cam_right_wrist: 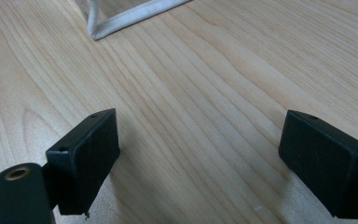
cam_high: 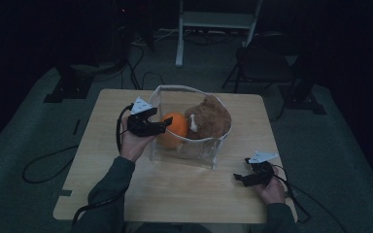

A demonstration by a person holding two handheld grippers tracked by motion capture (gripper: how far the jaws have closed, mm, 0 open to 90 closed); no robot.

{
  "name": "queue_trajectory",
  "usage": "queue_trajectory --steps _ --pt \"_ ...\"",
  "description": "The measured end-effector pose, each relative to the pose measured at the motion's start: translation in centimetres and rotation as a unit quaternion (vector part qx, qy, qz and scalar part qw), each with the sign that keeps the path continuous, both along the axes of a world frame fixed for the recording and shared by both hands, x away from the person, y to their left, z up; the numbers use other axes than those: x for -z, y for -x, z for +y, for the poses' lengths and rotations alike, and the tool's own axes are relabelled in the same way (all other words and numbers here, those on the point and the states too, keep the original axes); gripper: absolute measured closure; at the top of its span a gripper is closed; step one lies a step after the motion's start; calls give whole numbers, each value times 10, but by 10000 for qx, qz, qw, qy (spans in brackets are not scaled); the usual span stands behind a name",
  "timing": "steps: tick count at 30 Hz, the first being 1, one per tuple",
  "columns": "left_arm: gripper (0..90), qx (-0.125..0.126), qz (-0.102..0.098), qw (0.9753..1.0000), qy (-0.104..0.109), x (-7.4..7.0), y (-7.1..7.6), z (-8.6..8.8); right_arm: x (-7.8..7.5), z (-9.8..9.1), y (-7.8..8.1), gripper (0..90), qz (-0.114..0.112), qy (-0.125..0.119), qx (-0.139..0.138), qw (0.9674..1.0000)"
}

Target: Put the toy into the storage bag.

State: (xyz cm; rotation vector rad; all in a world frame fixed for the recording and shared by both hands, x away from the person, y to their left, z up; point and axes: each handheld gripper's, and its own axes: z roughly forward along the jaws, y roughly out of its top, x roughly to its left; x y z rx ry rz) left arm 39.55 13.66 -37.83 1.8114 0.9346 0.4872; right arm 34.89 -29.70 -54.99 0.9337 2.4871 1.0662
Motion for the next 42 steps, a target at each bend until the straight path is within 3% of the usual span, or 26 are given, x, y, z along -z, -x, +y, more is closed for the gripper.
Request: queue_trajectory --steps 7,22,32,42 --pt "347 -13 -23 10000 -18 -1 1 2 0 0 0 114 0 -2 -1 10000" --pt "407 -141 -169 9993 287 -10 5 27 0 0 0 115 2 -3 1 10000" --pt "400 -298 -188 9986 399 -1 13 46 0 0 0 114 1 -3 10 10000" --pt "391 -388 -206 9984 361 11 22 57 0 0 0 115 -1 2 7 10000"
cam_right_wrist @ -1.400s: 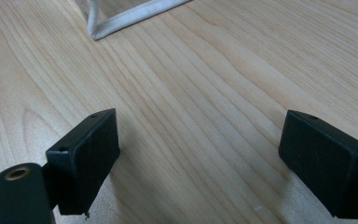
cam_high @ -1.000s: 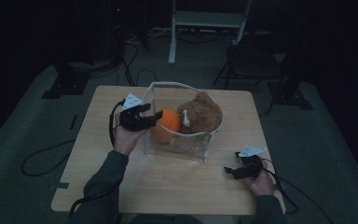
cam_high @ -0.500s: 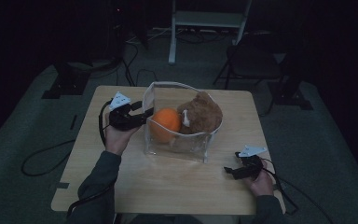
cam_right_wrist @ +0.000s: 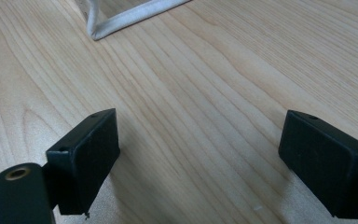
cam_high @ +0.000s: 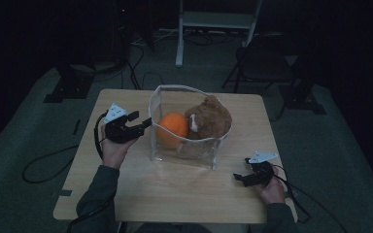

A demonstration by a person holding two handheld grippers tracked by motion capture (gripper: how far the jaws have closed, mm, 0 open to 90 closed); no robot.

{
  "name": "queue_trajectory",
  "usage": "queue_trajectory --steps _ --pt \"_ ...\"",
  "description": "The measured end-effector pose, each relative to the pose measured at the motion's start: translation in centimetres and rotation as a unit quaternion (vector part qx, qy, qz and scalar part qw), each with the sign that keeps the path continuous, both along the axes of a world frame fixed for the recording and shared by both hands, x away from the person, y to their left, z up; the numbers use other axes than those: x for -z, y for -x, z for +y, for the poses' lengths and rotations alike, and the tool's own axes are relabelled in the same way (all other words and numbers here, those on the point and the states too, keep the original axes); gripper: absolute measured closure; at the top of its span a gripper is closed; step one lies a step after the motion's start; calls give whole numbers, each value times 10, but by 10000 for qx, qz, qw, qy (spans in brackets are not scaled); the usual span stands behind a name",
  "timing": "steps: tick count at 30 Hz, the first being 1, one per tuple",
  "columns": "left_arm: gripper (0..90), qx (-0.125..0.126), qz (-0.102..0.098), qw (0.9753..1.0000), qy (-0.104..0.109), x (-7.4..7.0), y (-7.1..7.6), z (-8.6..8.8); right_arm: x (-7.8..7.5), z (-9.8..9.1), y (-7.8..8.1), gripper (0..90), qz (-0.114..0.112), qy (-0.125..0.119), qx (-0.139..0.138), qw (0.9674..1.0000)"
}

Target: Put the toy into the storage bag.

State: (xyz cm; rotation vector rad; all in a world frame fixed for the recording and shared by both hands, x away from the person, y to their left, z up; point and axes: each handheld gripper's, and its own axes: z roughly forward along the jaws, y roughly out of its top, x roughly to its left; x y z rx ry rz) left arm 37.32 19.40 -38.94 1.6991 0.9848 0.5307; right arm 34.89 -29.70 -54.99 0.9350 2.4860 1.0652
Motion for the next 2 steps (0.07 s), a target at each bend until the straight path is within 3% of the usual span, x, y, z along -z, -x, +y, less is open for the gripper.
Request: queue_trajectory --steps 2 --pt "390 -8 -30 10000 33 1 2 2 0 0 0 115 1 1 -2 10000"
